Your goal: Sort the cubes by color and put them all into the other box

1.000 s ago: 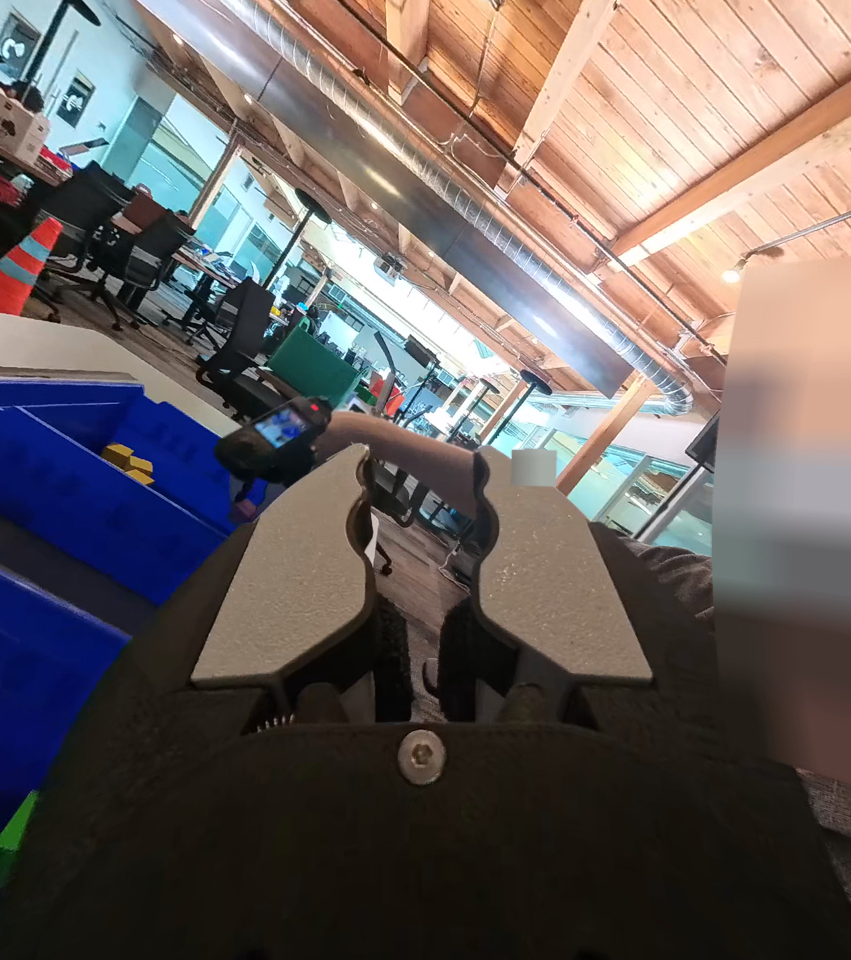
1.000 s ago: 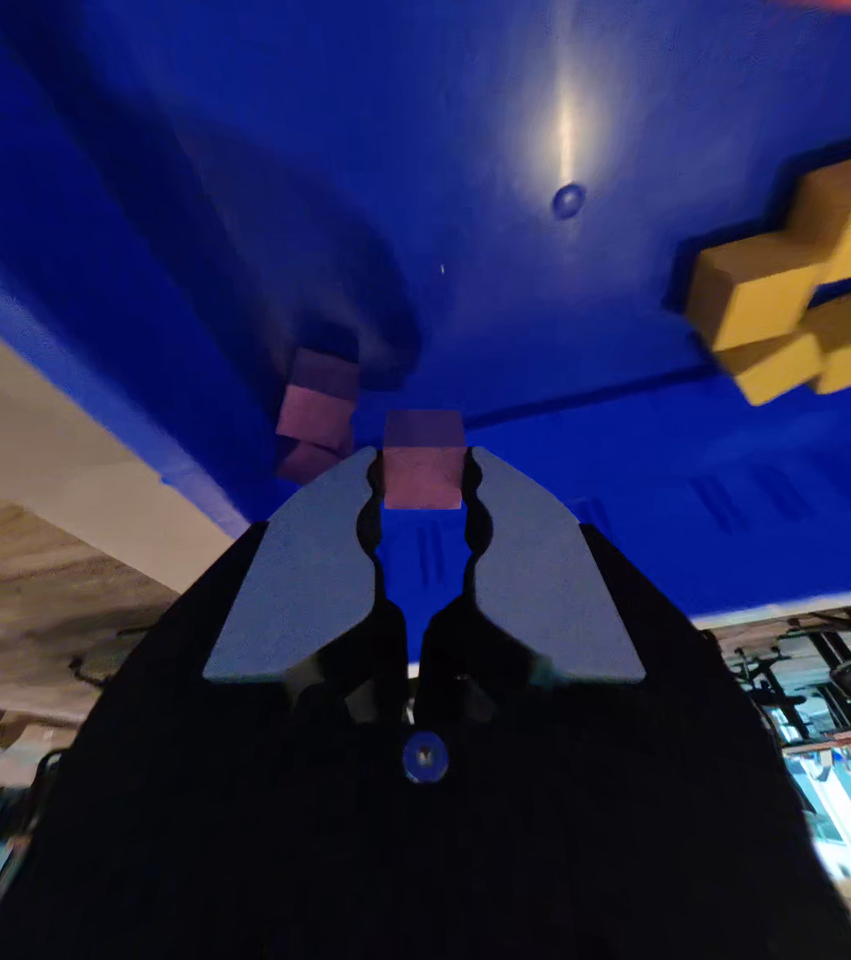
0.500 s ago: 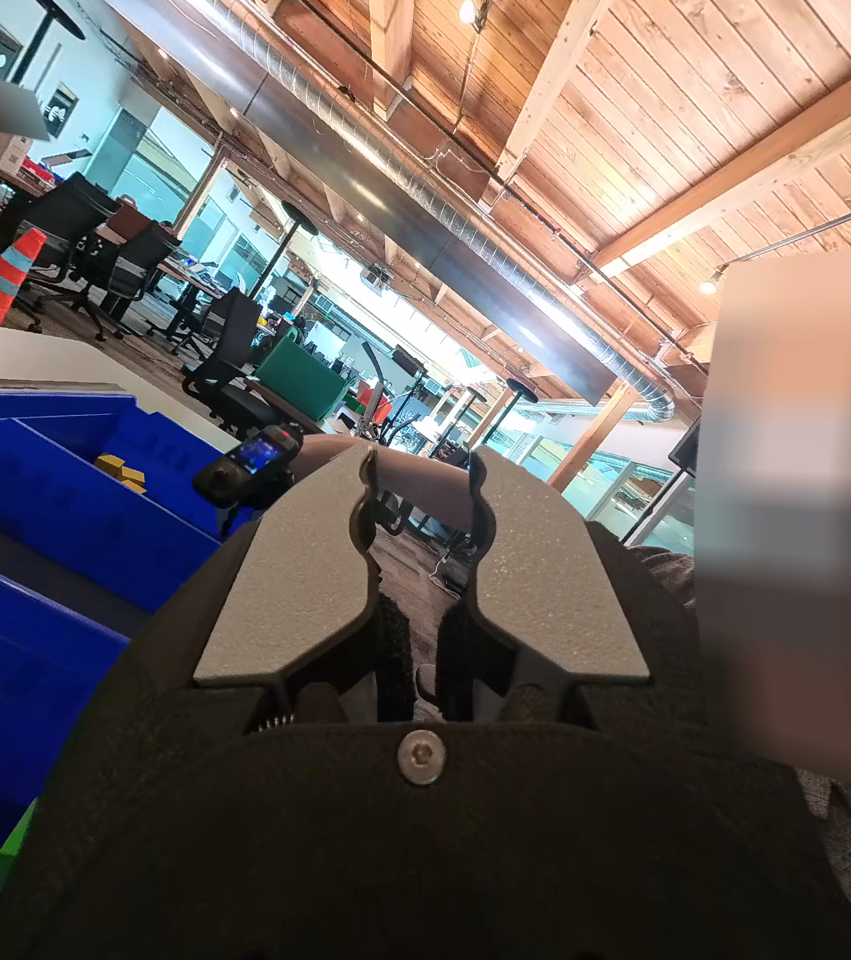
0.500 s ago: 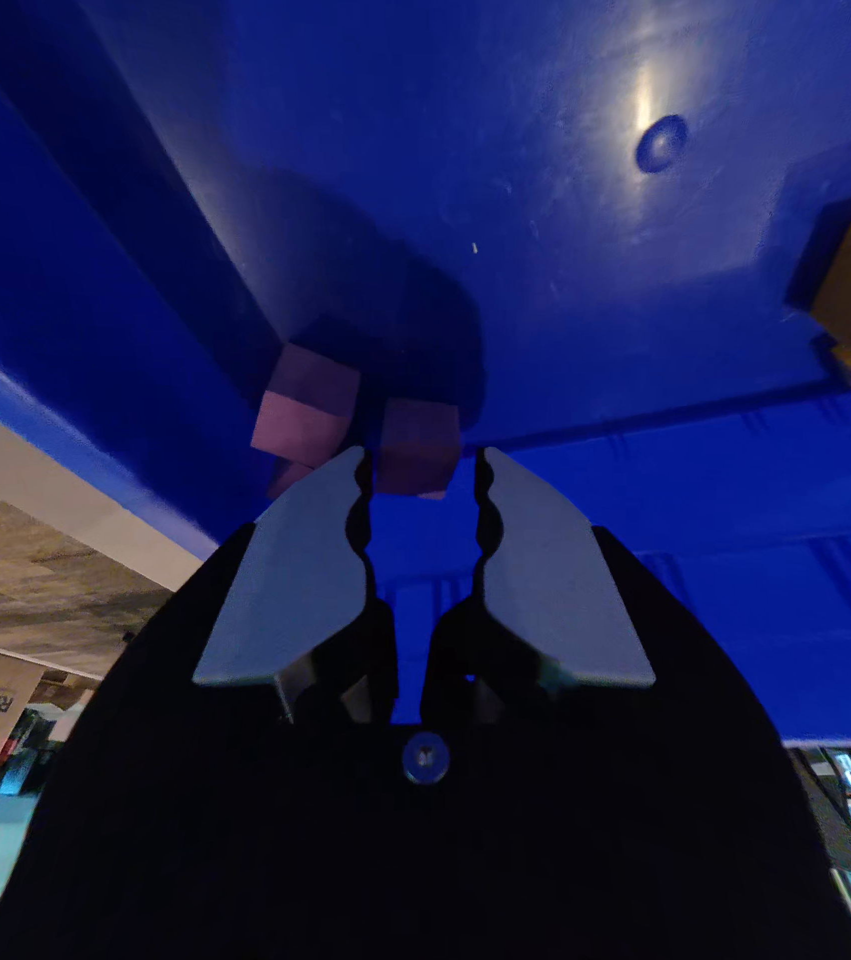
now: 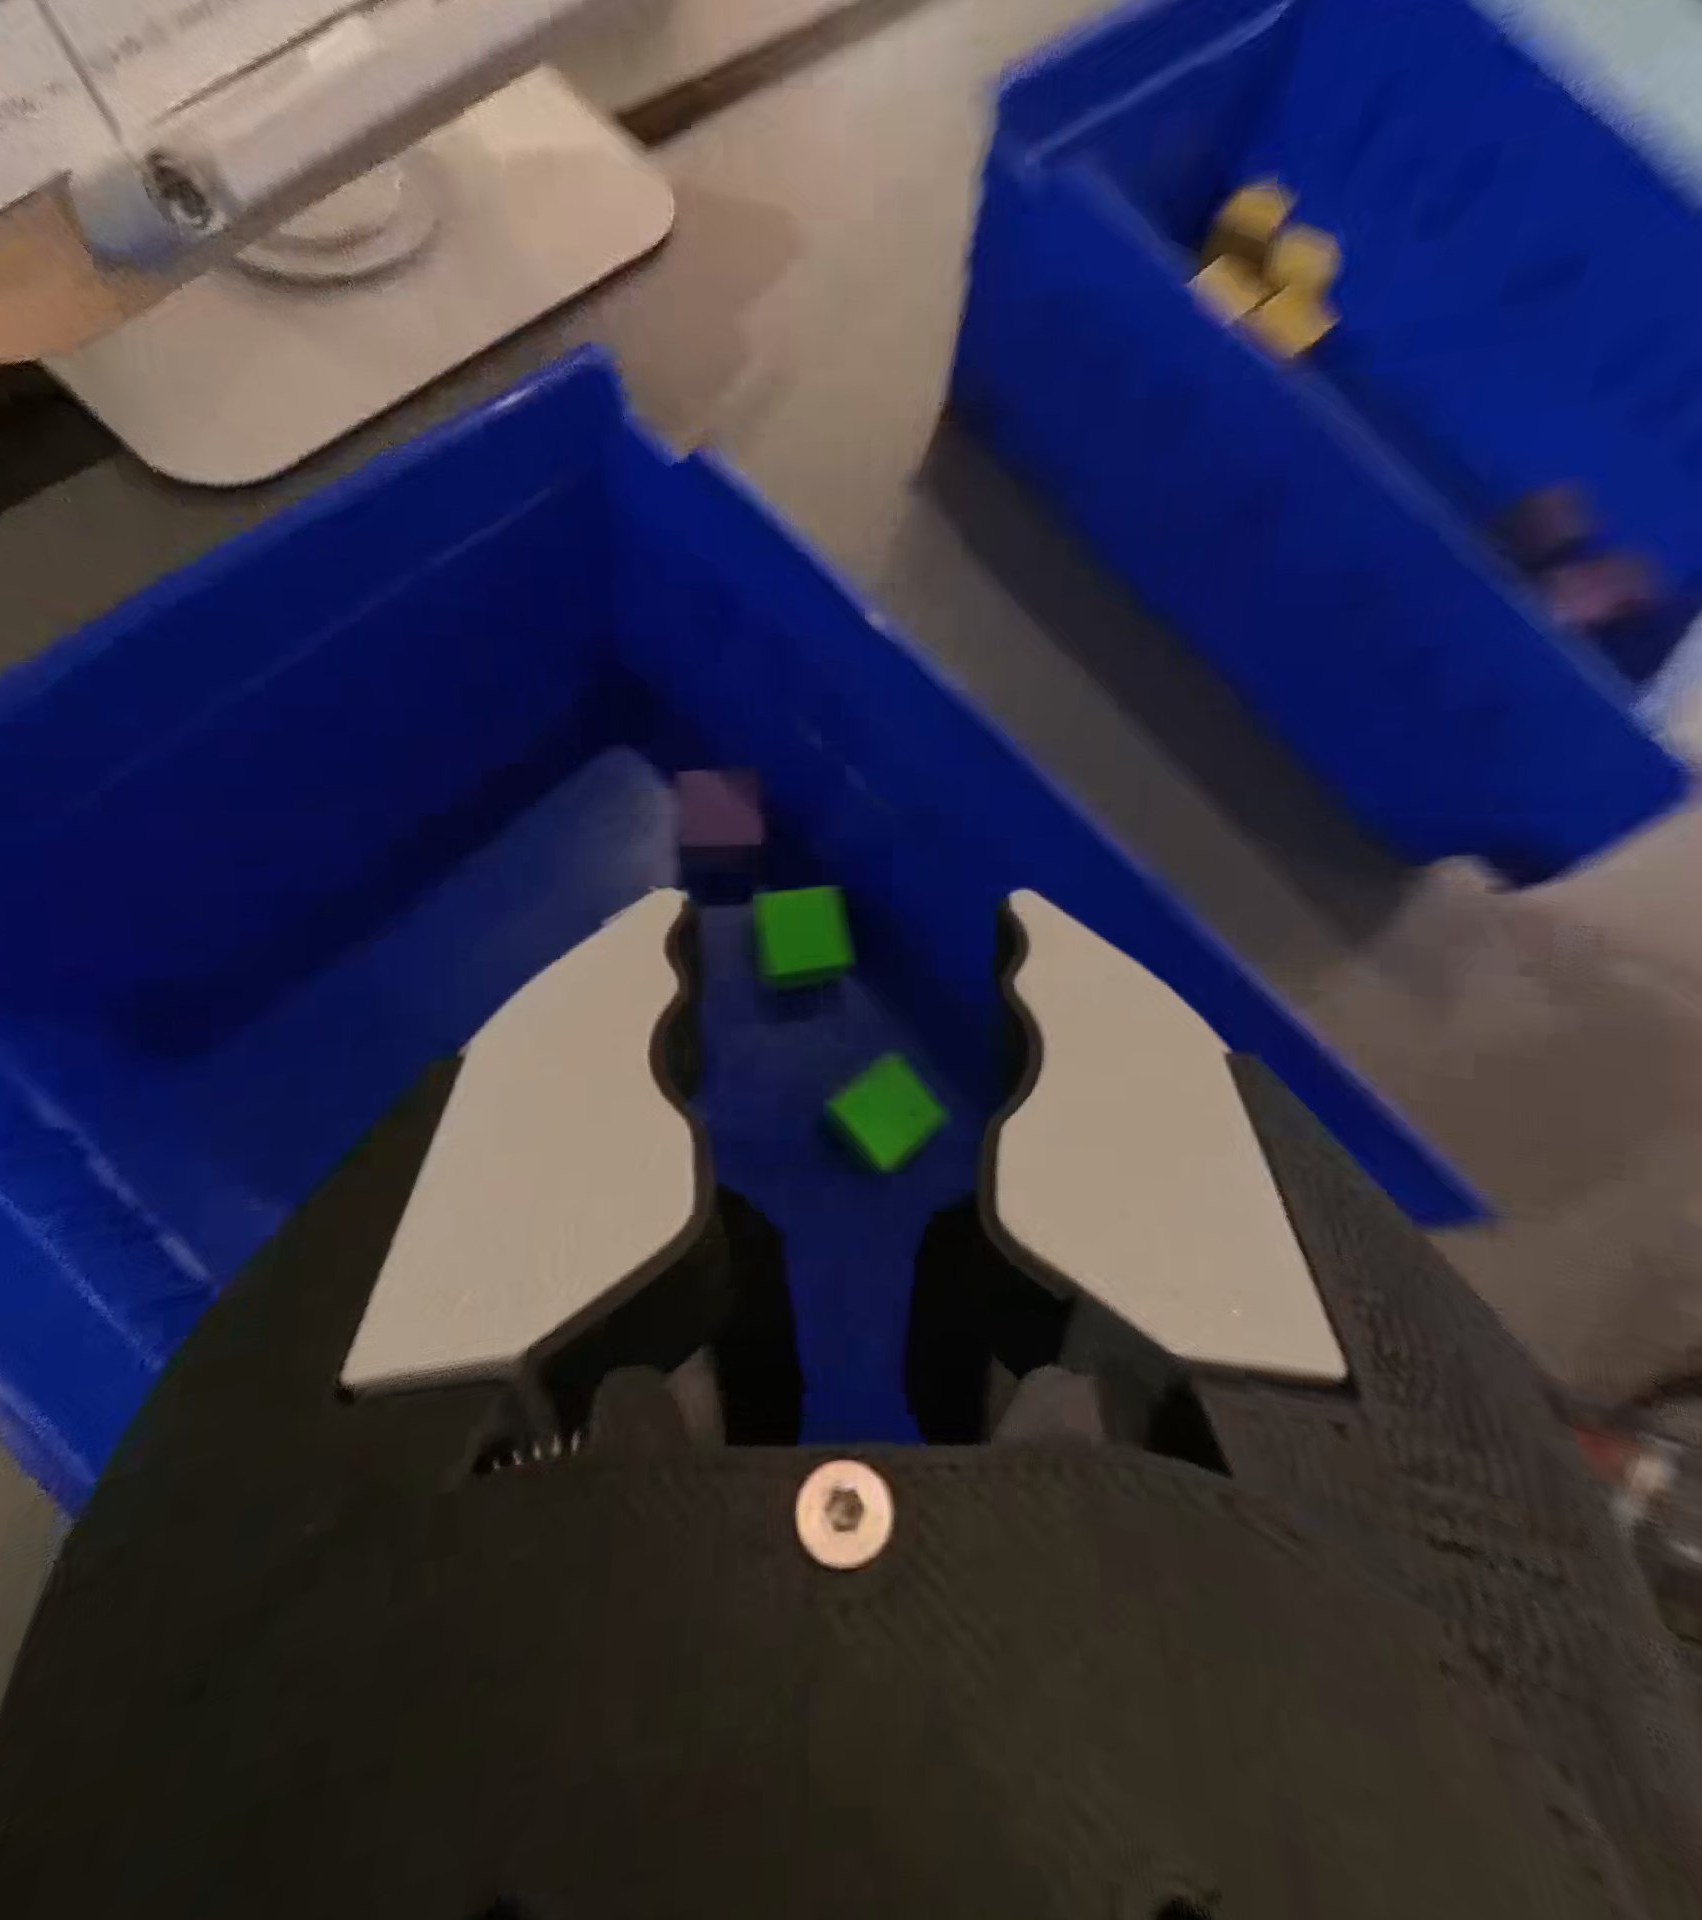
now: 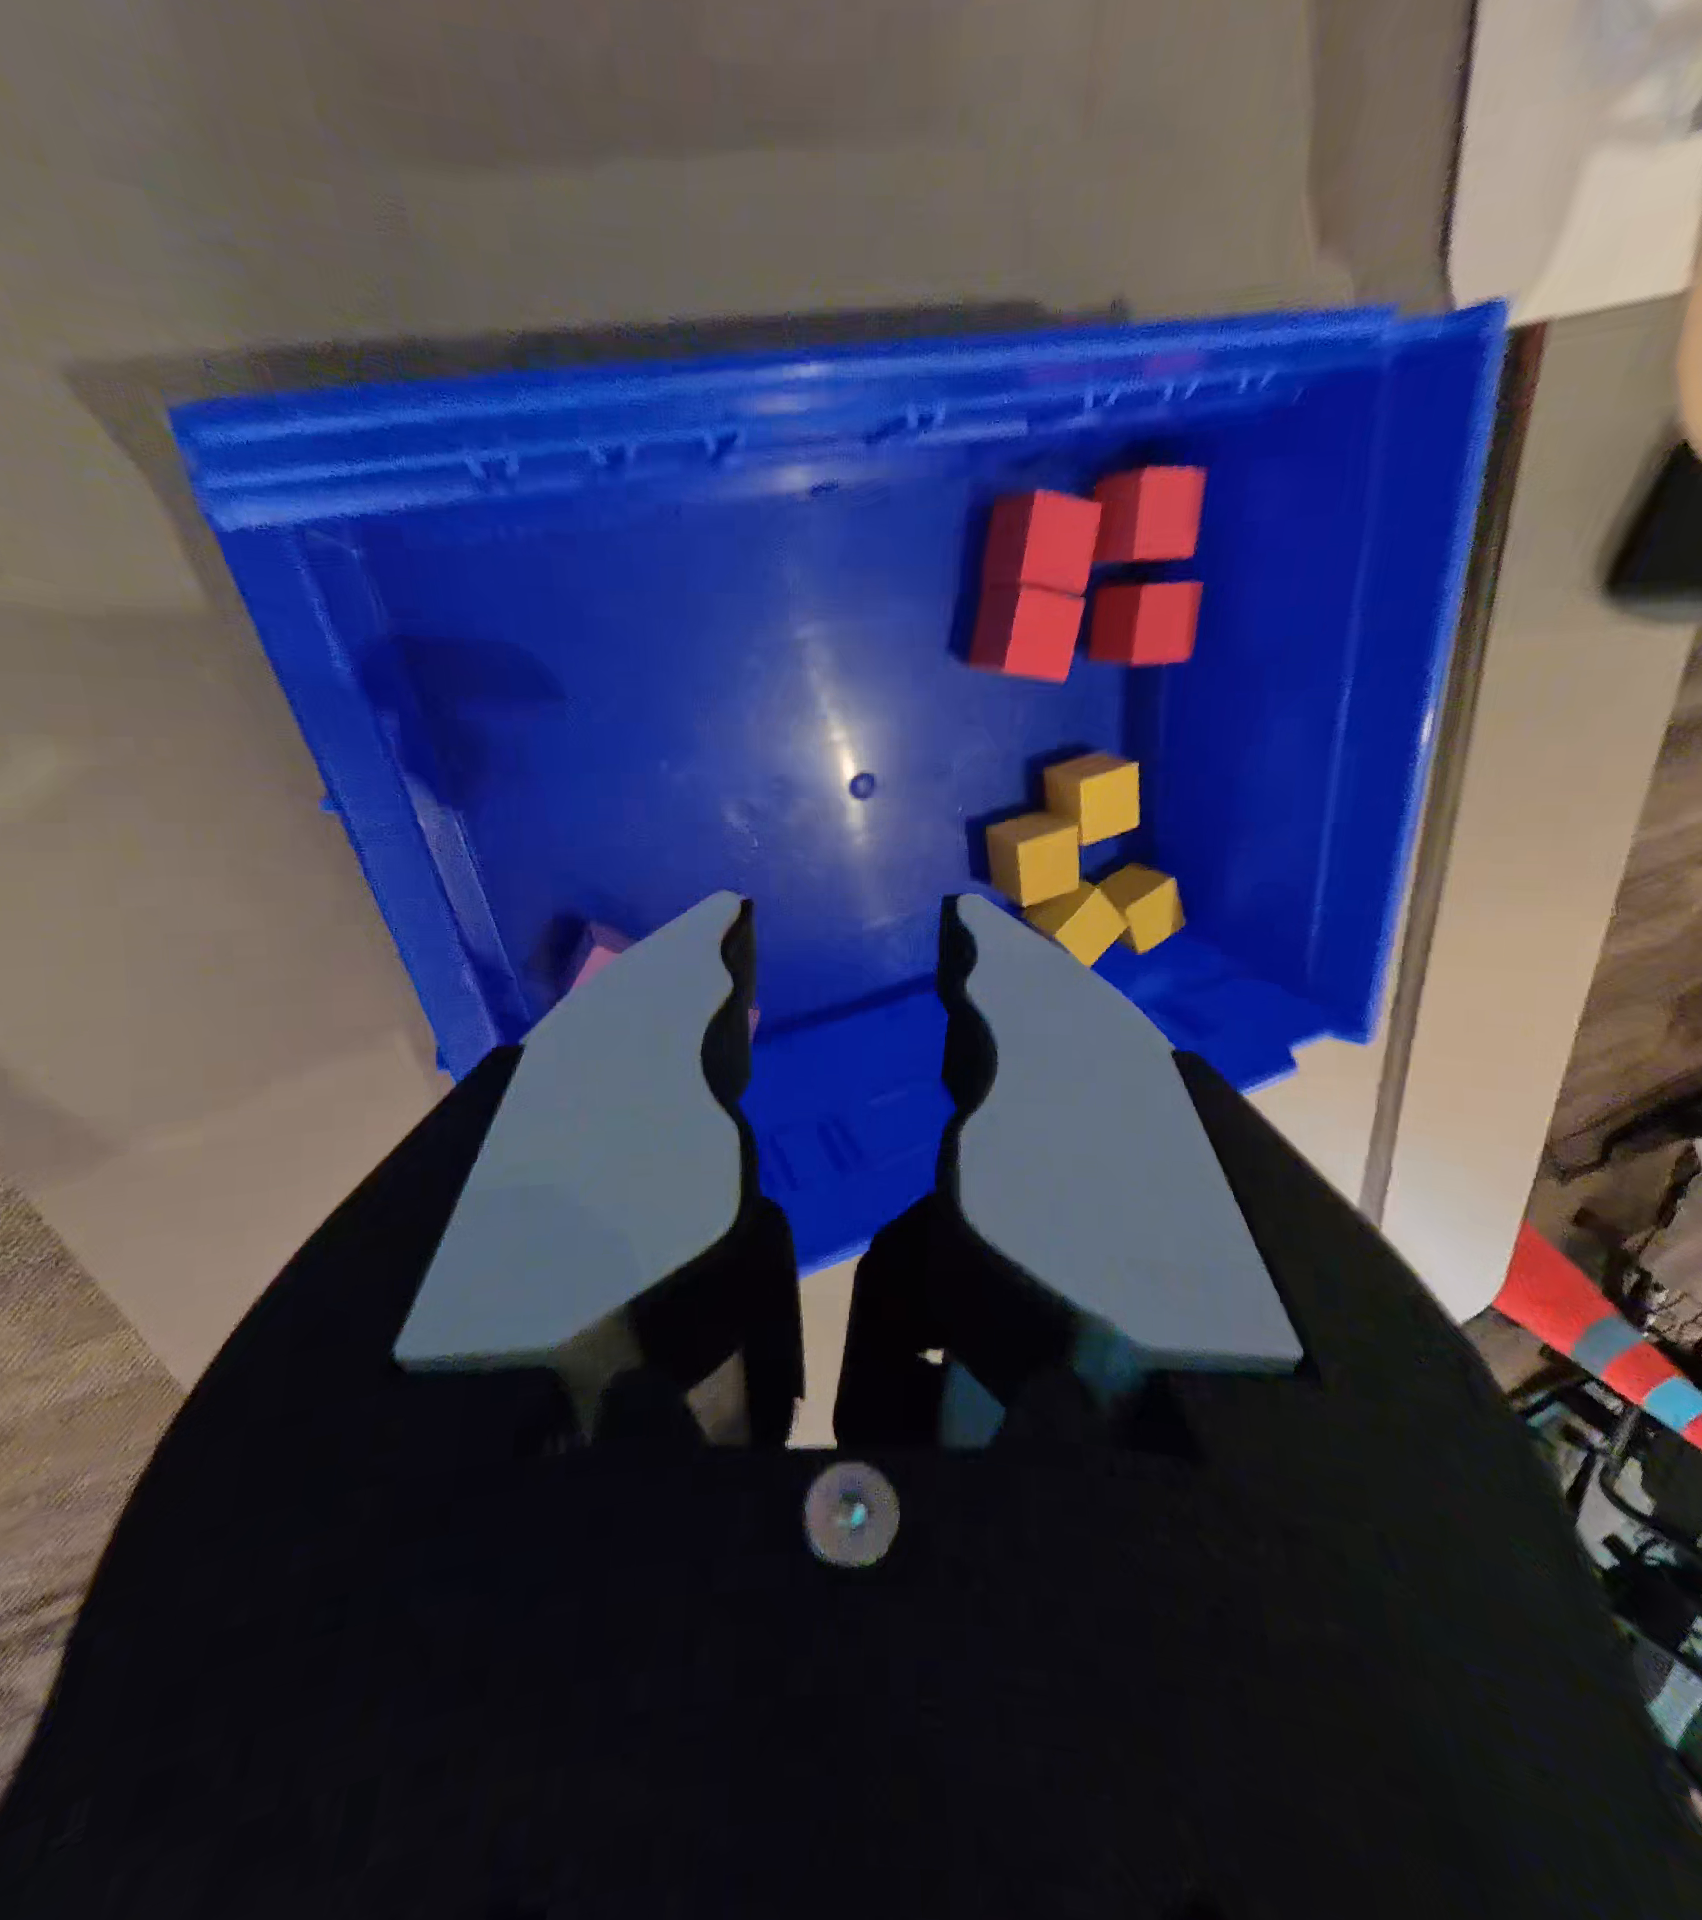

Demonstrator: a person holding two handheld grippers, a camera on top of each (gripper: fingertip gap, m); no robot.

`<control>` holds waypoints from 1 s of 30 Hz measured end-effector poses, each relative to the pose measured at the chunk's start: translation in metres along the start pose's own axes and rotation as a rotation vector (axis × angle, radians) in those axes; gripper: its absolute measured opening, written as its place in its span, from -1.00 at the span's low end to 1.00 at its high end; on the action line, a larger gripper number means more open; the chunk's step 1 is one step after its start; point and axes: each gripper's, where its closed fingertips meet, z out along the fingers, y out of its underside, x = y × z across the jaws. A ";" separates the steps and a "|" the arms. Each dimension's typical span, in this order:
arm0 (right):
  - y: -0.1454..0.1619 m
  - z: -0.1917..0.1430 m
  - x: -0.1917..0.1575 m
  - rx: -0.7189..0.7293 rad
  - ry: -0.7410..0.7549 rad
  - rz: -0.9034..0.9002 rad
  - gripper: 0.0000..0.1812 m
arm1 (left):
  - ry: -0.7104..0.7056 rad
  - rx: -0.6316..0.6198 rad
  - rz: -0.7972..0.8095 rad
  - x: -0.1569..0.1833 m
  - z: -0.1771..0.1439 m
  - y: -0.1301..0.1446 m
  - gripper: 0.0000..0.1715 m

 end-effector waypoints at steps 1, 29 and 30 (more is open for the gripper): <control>-0.003 -0.002 -0.002 0.013 0.008 -0.009 -0.63 | -0.050 -0.057 0.024 -0.010 0.015 0.002 -0.32; -0.120 -0.053 -0.017 0.622 0.233 -0.120 -0.66 | 0.901 0.444 -0.557 0.049 -0.044 -0.060 -0.66; -0.137 -0.060 -0.021 0.680 0.256 -0.128 -0.66 | 0.966 0.467 -0.559 0.058 -0.053 -0.060 -0.67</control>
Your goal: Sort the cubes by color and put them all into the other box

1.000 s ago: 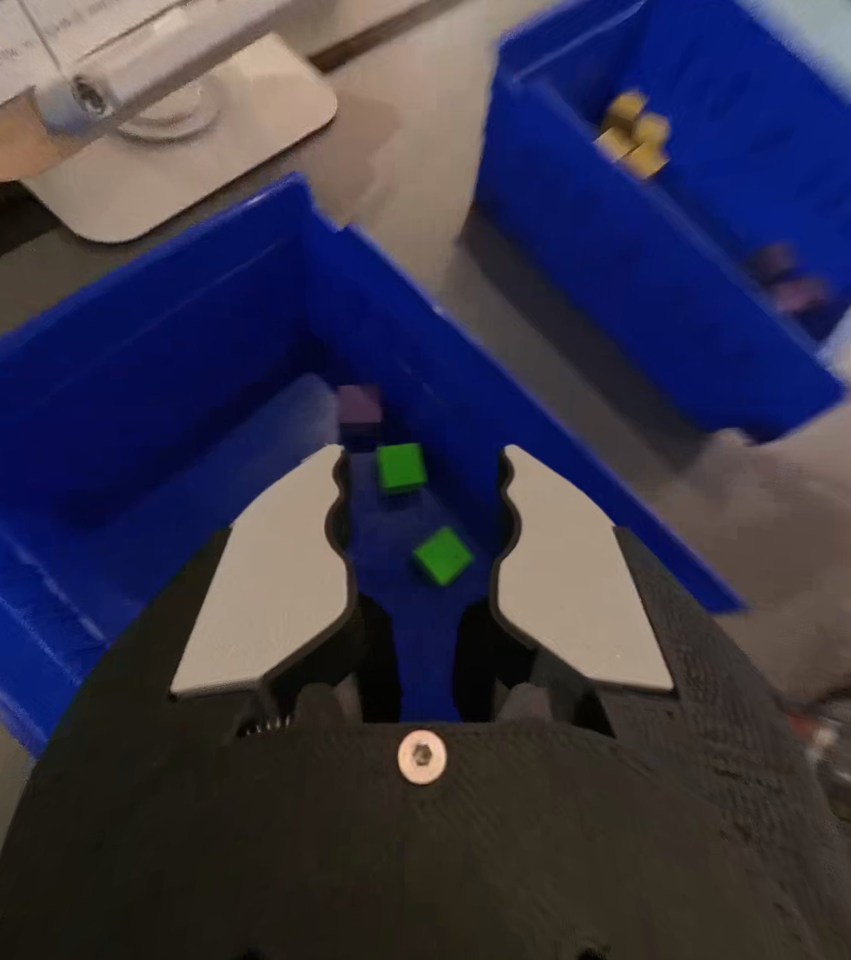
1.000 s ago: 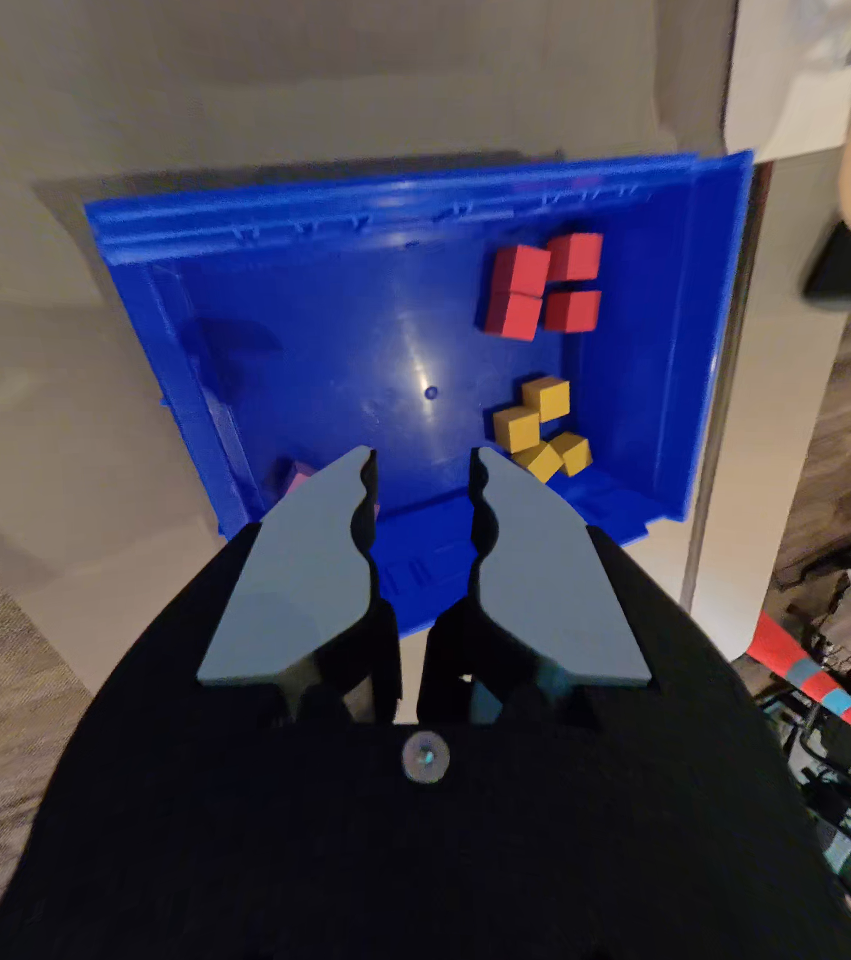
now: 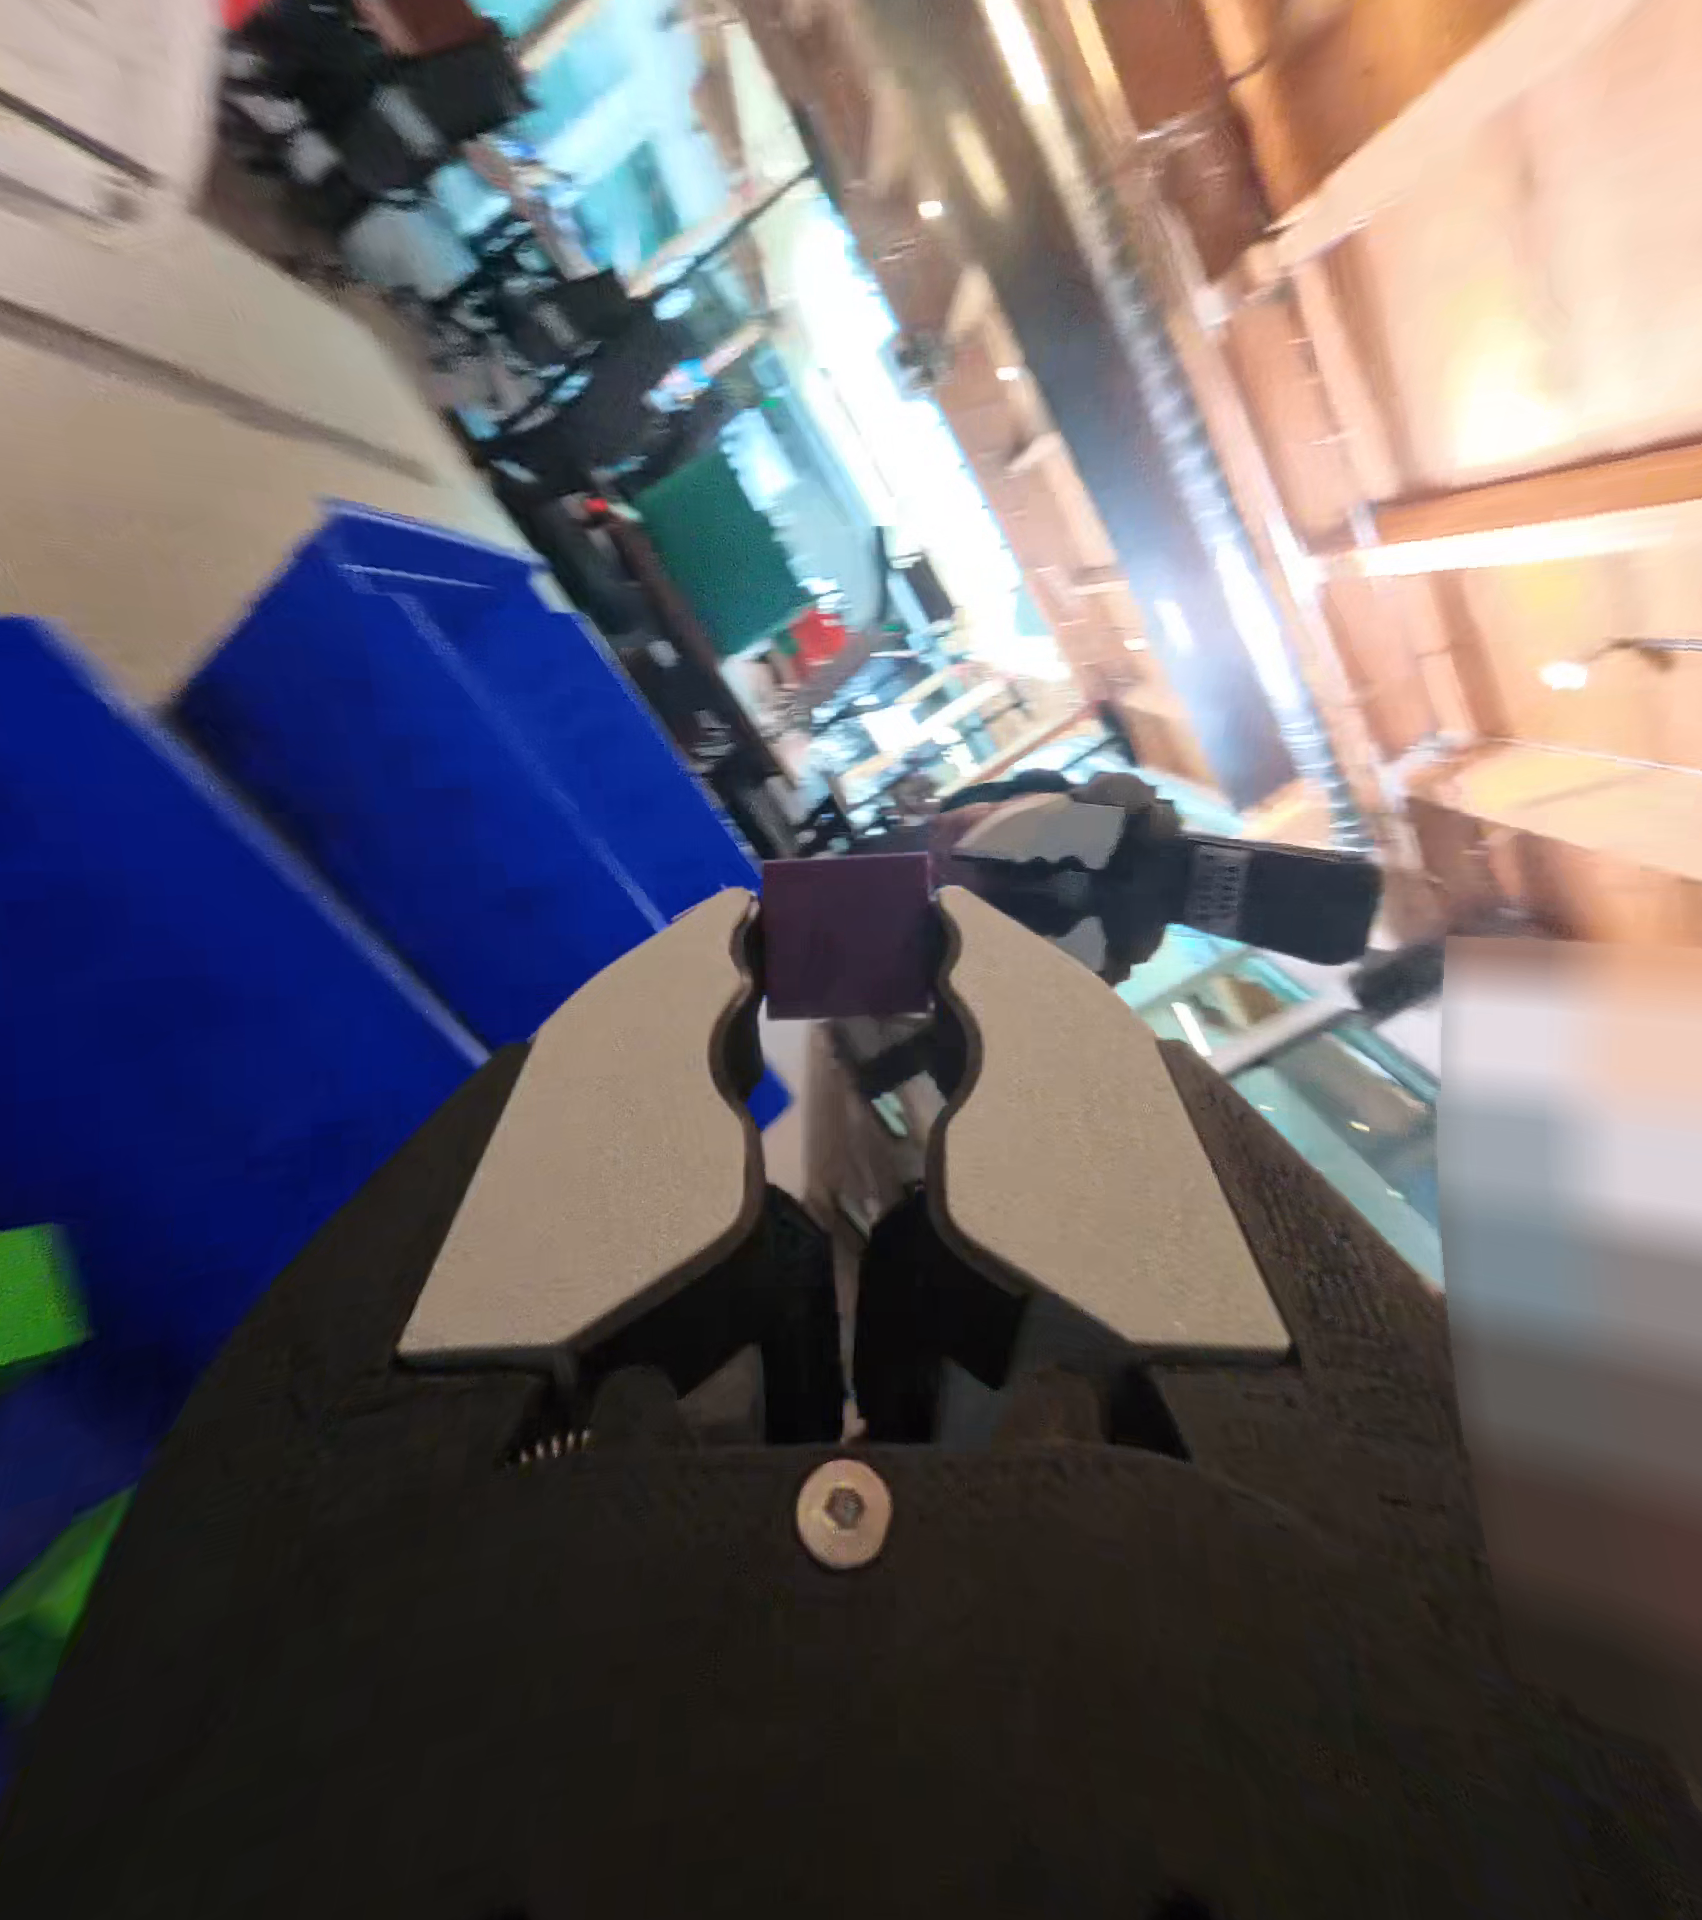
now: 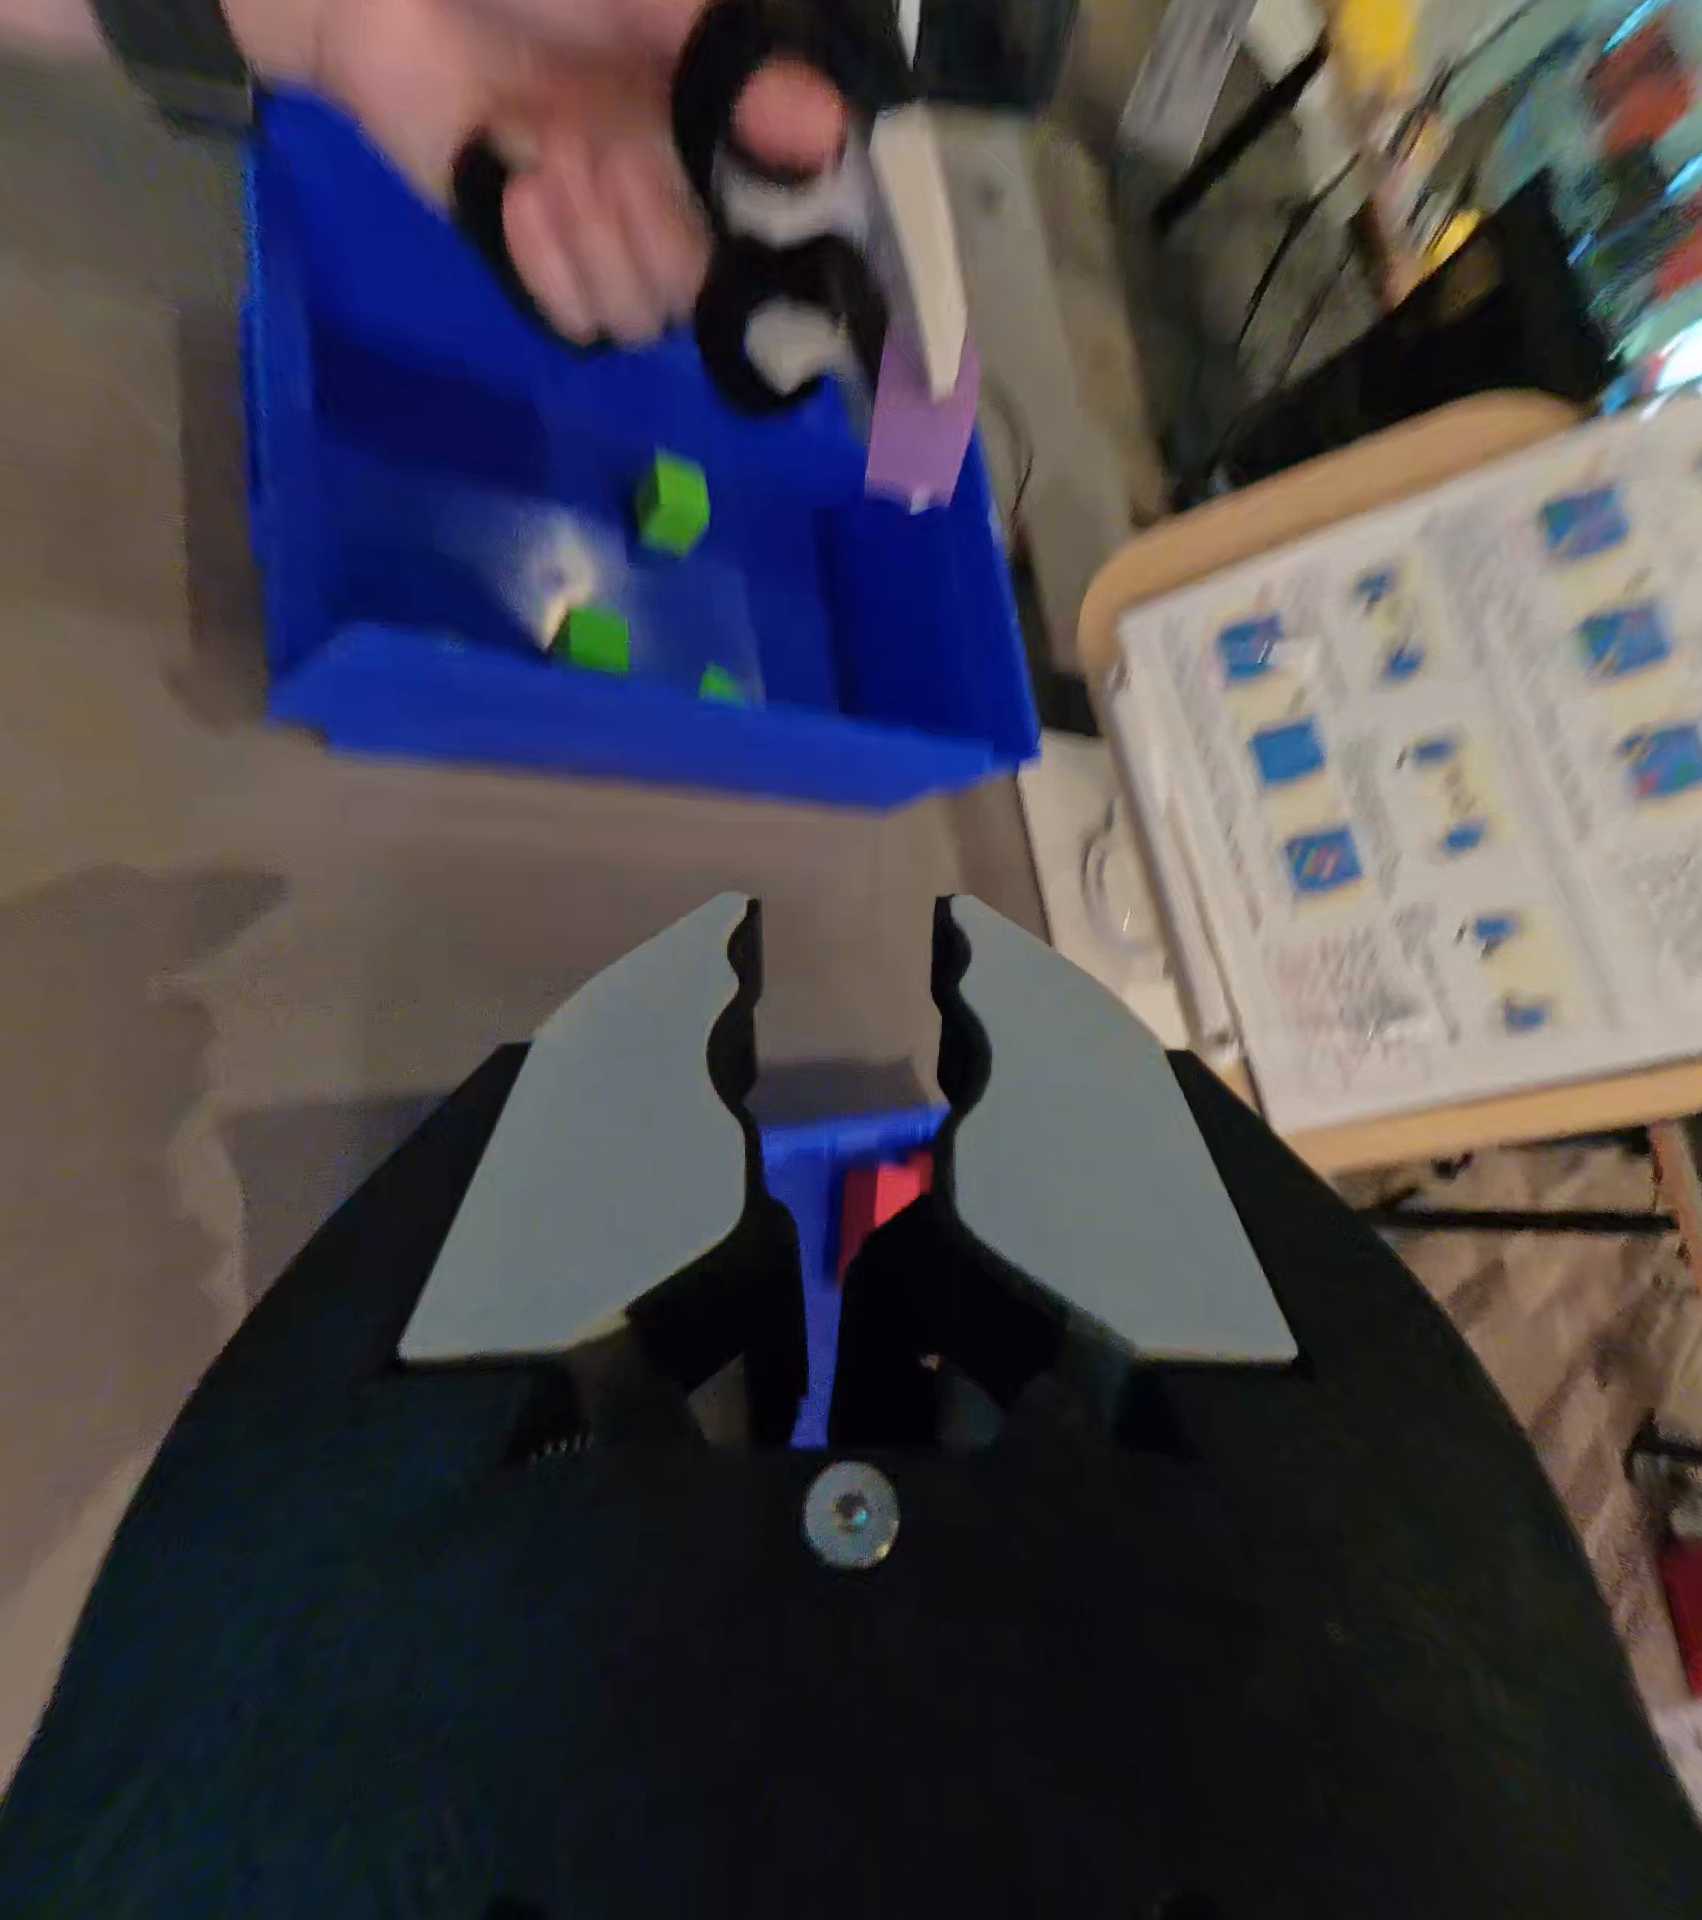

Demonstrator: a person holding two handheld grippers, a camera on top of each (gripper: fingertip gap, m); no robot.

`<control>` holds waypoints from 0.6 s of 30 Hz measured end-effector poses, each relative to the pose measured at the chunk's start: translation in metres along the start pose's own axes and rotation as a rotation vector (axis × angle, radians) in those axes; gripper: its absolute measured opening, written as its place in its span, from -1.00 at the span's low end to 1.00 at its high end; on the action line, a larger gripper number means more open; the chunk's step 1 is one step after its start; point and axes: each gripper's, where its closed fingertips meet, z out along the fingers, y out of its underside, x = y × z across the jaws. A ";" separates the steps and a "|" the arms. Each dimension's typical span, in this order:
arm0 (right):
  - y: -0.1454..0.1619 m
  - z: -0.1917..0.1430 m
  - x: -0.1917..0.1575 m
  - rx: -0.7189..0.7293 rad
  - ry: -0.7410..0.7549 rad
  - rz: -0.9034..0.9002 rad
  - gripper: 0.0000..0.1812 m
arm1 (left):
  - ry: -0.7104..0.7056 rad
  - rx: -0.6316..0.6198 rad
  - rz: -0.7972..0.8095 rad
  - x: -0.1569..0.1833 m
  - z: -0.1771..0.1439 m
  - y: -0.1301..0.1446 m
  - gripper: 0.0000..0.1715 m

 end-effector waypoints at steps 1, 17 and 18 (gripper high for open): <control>-0.017 0.005 0.000 0.045 0.025 -0.008 -0.65 | 0.062 0.003 -0.007 0.011 0.002 0.005 -0.66; -0.106 0.042 0.000 0.197 0.121 -0.009 -0.70 | 0.421 -0.010 -0.008 0.098 0.033 0.039 -0.65; -0.105 0.042 -0.001 0.184 0.127 -0.016 -0.70 | 0.417 -0.013 -0.009 0.098 0.033 0.040 -0.65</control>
